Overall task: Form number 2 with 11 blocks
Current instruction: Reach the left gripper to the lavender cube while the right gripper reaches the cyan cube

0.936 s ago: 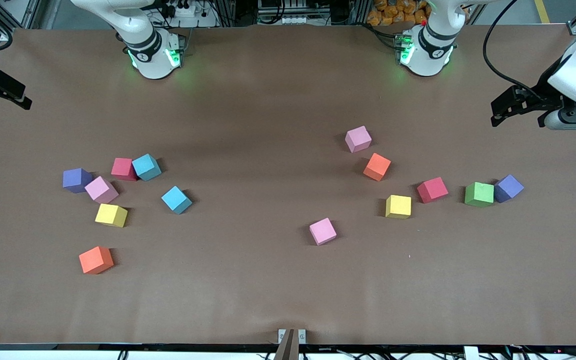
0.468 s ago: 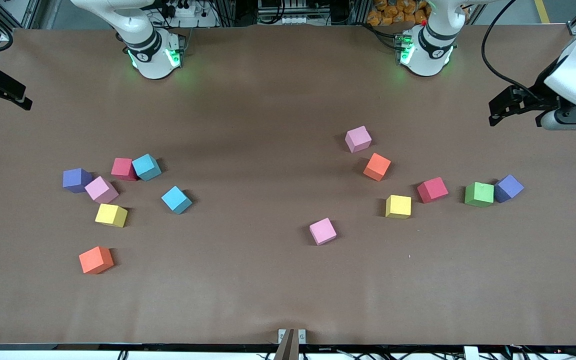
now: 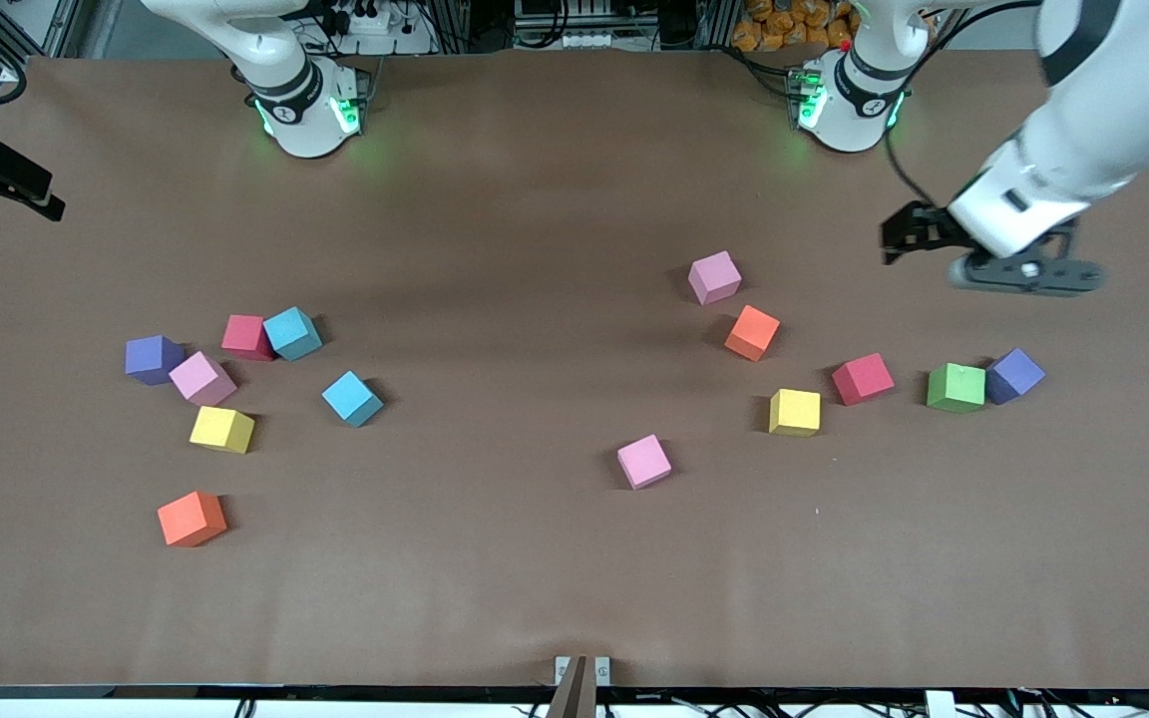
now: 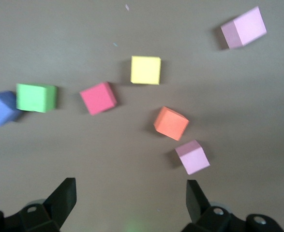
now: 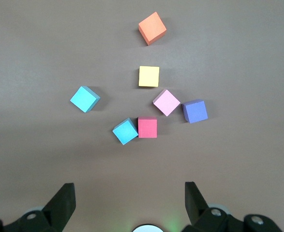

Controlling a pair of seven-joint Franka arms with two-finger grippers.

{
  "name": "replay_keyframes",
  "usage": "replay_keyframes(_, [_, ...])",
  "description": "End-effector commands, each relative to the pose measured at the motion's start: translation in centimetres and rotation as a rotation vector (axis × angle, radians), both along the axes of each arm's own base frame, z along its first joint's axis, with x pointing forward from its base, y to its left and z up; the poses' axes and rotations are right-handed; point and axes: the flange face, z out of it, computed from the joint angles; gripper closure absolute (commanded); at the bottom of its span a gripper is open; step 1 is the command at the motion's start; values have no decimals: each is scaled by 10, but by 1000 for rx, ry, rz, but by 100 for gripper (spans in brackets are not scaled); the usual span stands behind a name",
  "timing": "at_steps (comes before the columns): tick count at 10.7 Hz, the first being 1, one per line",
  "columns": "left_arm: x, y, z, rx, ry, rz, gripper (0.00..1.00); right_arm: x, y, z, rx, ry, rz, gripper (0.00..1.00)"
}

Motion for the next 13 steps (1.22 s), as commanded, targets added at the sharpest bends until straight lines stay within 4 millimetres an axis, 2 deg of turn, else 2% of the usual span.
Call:
replay_keyframes(1, [-33, -40, -36, 3, 15, 31, 0, 15, 7, -13, 0, 26, 0, 0])
replay_keyframes(3, [-53, -91, -83, 34, 50, 58, 0, 33, 31, -41, 6, 69, 40, 0])
replay_keyframes(4, [-54, -106, -106, 42, 83, 45, 0, 41, 44, -54, 15, 86, 59, 0])
replay_keyframes(5, [-66, -133, -126, 65, 84, -11, 0, 52, 58, -75, 20, 116, 68, 0])
replay_keyframes(6, [-70, -140, -149, 105, 89, 13, 0, 56, 69, -87, 19, 131, 86, 0])
replay_keyframes(8, [-86, -152, -194, 122, 117, 27, 0, 65, 124, -119, -10, 153, 179, 0])
replay_keyframes(10, [-106, -155, -239, 136, 125, 98, 0, 70, 156, -162, -11, 154, 235, 0])
replay_keyframes(11, [-111, -161, -255, 154, 148, 150, 0, 70, 163, -177, -9, 142, 249, 0])
replay_keyframes(13, [-114, -166, -272, 176, 177, 267, 0, 68, 179, -204, -6, 121, 297, 0])
